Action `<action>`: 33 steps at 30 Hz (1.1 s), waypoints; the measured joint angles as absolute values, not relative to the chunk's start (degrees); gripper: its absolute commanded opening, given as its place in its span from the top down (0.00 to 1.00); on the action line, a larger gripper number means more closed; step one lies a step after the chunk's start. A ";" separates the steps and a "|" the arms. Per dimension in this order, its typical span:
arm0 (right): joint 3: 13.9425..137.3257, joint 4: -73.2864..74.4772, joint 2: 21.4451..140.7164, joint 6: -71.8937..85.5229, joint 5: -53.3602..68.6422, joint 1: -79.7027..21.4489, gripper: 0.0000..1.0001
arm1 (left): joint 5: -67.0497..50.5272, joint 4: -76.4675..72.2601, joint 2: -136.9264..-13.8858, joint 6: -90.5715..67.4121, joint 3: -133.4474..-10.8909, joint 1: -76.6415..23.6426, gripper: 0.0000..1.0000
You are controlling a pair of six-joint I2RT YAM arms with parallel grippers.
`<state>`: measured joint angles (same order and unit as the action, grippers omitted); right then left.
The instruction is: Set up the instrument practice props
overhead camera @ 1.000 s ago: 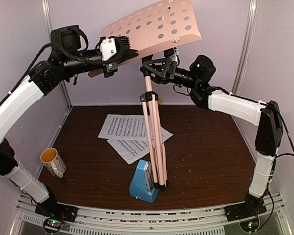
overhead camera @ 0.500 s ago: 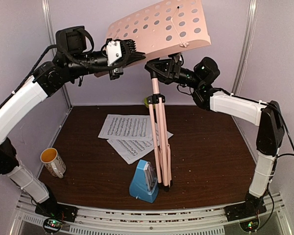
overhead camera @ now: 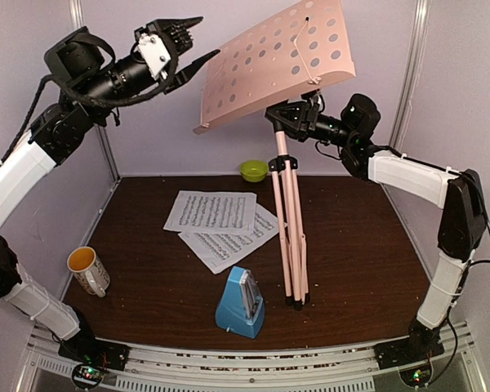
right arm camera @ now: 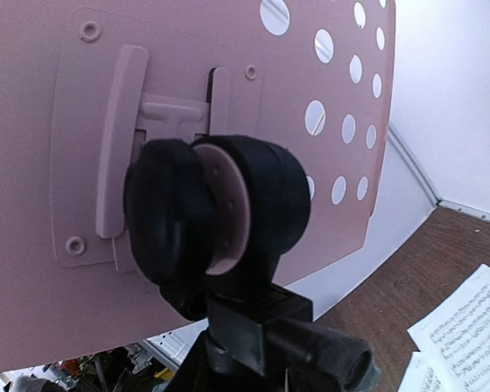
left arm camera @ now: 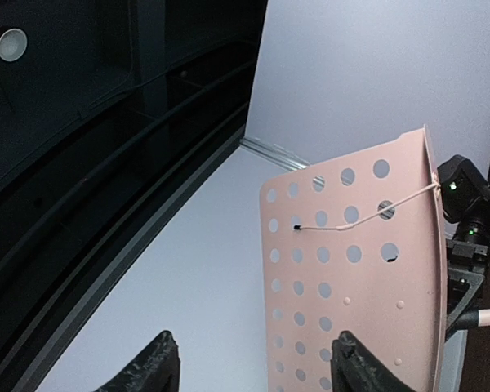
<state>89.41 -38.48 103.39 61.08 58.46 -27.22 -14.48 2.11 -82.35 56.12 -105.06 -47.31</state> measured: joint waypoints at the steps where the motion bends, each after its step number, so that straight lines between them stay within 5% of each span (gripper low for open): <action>1: 89.19 -37.23 103.02 60.51 57.89 -26.44 1.00 | -13.37 0.62 -81.52 56.10 -104.33 -47.31 0.28; 8: 87.50 -26.72 96.49 53.84 48.14 -21.17 1.00 | -1.98 -5.04 -79.50 50.87 -97.67 -47.31 0.17; 18: 85.78 -12.86 83.64 39.24 25.89 -21.78 1.00 | 13.19 3.20 -80.64 22.46 -93.80 -47.29 0.02; 33: 82.87 10.13 79.53 26.06 -10.72 -32.16 1.00 | 13.63 21.52 -90.85 -8.88 -94.28 -47.88 0.02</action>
<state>82.87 10.13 79.53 26.06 -10.72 -32.16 13.63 21.52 -90.85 -8.88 -94.28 -47.88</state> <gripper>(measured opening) 0.260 0.977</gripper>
